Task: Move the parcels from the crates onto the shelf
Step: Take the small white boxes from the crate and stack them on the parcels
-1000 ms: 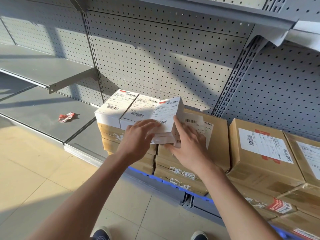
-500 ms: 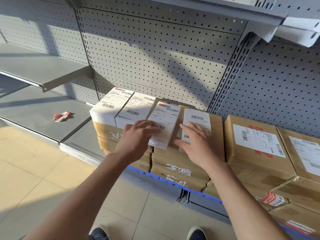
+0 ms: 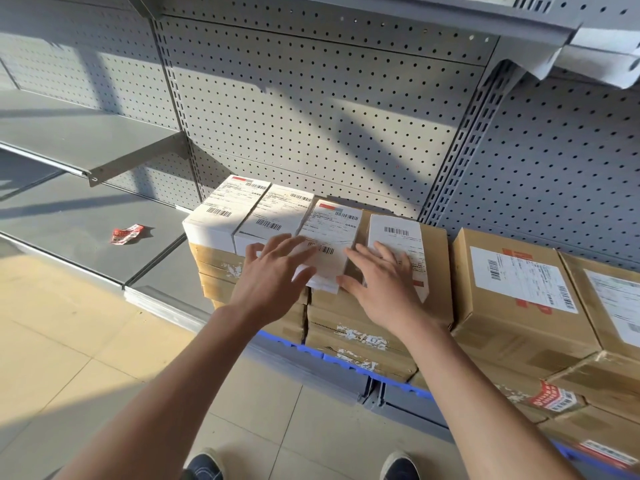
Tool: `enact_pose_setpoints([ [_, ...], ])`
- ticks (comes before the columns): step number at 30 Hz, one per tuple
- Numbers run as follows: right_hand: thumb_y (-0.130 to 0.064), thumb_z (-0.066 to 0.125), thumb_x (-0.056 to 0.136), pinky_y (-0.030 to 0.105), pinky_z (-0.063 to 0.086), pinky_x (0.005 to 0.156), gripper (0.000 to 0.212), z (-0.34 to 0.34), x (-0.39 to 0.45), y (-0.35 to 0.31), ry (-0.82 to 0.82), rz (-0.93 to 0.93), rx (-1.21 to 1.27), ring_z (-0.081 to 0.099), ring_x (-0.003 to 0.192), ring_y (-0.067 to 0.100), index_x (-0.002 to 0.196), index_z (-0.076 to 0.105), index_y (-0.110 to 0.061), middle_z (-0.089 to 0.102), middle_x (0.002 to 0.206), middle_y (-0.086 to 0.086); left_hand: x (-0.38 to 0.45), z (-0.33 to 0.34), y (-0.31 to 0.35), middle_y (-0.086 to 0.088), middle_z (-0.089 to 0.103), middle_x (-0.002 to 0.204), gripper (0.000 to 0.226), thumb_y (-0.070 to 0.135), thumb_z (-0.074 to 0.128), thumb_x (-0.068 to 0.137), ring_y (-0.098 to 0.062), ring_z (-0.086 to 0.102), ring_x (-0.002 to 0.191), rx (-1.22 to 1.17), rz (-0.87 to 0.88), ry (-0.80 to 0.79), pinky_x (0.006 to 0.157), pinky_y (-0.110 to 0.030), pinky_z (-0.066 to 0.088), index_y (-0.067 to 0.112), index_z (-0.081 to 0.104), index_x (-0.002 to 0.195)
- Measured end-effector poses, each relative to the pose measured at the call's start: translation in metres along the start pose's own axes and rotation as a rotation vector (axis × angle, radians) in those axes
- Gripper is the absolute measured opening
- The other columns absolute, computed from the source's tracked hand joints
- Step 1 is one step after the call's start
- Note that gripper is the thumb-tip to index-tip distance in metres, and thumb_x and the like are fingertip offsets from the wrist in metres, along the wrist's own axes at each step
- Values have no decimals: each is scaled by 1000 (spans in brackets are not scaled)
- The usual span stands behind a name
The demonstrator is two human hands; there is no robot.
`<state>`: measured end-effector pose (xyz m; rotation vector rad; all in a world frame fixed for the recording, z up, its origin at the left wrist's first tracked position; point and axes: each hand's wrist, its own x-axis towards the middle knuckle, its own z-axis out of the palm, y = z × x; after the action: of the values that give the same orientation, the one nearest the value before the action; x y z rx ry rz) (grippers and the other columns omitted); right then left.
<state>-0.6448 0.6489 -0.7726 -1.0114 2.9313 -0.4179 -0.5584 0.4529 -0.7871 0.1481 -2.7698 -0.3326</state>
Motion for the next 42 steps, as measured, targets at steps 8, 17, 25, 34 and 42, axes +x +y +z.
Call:
enact_pose_setpoints([
  [8, -56, 37, 103, 59, 6, 121, 59, 2, 12, 3, -6, 3, -20, 13, 155, 23, 157, 30, -34, 30, 164, -11, -1, -5, -11, 9, 44, 155, 44, 43, 53, 101, -15, 30, 146, 11, -113, -13, 115, -53, 24, 34, 52, 144],
  [17, -50, 38, 105, 61, 6, 121, 53, 4, 20, 2, 8, -3, -15, 15, 155, 25, 154, 34, -33, 34, 162, -11, 2, -6, -11, 11, 48, 151, 50, 21, 62, 97, -13, 34, 142, -41, -153, 4, 113, -54, 28, 29, 51, 145],
  [25, -49, 40, 105, 61, 5, 121, 50, 7, 17, 5, 8, -9, -4, 14, 156, 25, 153, 36, -36, 34, 162, -9, 1, -4, -11, 11, 49, 150, 63, -3, 57, 88, -13, 33, 141, -40, -143, 21, 112, -52, 29, 28, 53, 143],
  [34, -52, 42, 104, 59, 2, 122, 55, 2, 14, 4, 18, 1, 35, 10, 156, 21, 156, 31, -36, 24, 167, -5, 0, -5, -8, 7, 46, 153, 46, 18, 57, 97, -16, 31, 144, -11, -113, -5, 113, -53, 27, 29, 55, 141],
  [42, -50, 52, 101, 60, -2, 123, 64, -16, -9, 24, -31, 158, 112, 0, 156, 17, 158, 27, -37, 14, 169, -3, 3, -2, 10, 3, 41, 157, 53, 28, 57, 97, -20, 26, 148, 38, -9, -3, 115, -53, 25, 34, 44, 148],
])
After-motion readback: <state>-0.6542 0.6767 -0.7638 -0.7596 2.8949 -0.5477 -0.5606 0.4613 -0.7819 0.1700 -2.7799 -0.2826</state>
